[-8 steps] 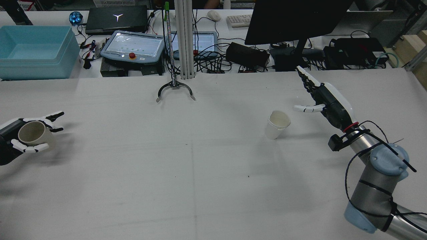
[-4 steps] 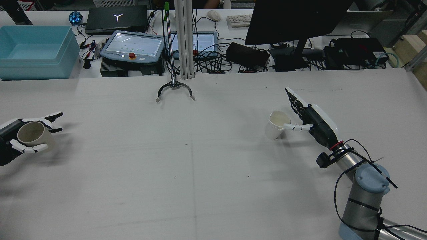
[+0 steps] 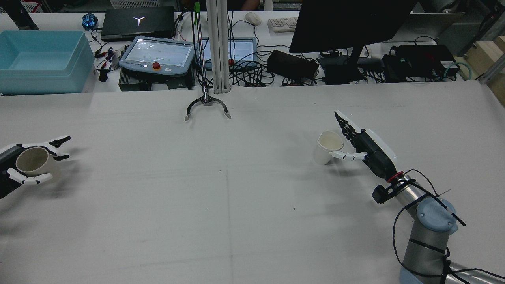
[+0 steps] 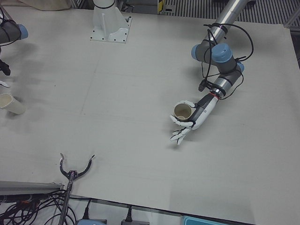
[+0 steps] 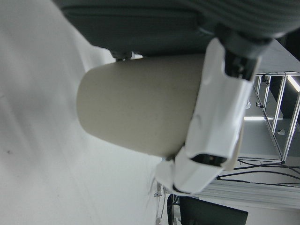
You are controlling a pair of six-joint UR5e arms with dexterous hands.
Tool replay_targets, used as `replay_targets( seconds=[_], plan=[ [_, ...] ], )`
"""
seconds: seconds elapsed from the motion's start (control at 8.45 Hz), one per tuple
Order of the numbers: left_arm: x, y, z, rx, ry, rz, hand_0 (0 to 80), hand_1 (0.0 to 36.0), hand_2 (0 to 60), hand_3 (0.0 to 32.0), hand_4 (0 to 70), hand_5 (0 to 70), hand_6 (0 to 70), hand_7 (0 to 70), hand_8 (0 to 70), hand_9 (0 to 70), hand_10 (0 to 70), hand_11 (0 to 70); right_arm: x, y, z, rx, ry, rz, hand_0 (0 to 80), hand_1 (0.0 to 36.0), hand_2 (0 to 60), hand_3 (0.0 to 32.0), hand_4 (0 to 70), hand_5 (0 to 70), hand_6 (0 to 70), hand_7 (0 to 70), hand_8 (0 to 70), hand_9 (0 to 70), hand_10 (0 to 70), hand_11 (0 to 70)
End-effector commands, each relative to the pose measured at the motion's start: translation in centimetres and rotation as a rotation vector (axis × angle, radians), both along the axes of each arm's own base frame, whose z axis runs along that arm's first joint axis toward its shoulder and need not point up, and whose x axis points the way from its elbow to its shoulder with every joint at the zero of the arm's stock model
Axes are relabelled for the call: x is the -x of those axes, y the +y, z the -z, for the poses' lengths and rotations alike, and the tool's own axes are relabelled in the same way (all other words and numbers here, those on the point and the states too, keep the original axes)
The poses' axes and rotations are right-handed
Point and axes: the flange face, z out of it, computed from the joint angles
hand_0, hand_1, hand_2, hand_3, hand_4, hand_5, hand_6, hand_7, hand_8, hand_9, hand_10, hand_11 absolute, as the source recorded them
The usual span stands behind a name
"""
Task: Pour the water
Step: 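Reach the right hand to the other beige cup and grasp it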
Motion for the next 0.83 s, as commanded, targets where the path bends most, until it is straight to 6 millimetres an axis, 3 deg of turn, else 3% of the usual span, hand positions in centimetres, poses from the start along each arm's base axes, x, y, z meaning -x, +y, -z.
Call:
replay_targets(
  seconds=[0.0,0.12,0.24,0.36,0.71],
  plan=[
    [0.3,0.5,-1.2,0.012,-0.015,-0.001,80.0,36.0,60.0,0.0,70.0,70.0,12.7,10.7,4.3,0.7,12.3,21.2,-0.2,-0.1,-0.5,0.017,-0.014,-0.025,45.7,14.3,20.0,9.0,0.0,5.5,11.3,5.5,3.2,0.4,0.0,0.0],
    [0.3,0.5,-1.3,0.009,-0.020,0.000,80.0,36.0,60.0,0.0,70.0,70.0,12.9,10.7,4.4,0.7,12.4,21.3,0.2,-0.4,-0.7,0.023,-0.011,-0.034,45.7,13.6,20.4,6.8,1.0,5.3,12.4,6.3,3.7,0.5,0.0,0.0],
    [0.3,0.5,-1.2,0.007,-0.019,0.000,80.0,36.0,60.0,0.0,70.0,70.0,12.8,10.8,4.5,0.7,12.5,21.4,1.3,-1.2,-0.8,0.027,-0.006,-0.035,45.8,13.8,20.8,1.2,5.1,5.0,11.8,4.2,2.9,0.1,0.0,0.0],
    [0.3,0.5,-1.3,0.009,-0.020,0.000,80.0,36.0,60.0,0.0,70.0,70.0,12.8,10.7,4.5,0.7,12.5,21.4,2.5,-2.0,-0.8,0.029,-0.003,-0.033,45.6,13.9,20.9,1.0,3.7,5.0,11.7,4.3,2.4,0.0,0.0,0.0],
    [0.4,1.0,-2.5,0.019,-0.032,-0.003,80.0,36.0,60.0,0.0,70.0,70.0,13.2,10.8,4.5,0.7,12.6,21.7,3.3,-2.0,-0.3,0.023,-0.003,-0.027,45.8,14.0,20.6,0.2,3.2,5.2,12.5,5.1,2.9,0.0,0.0,0.0]
  ],
)
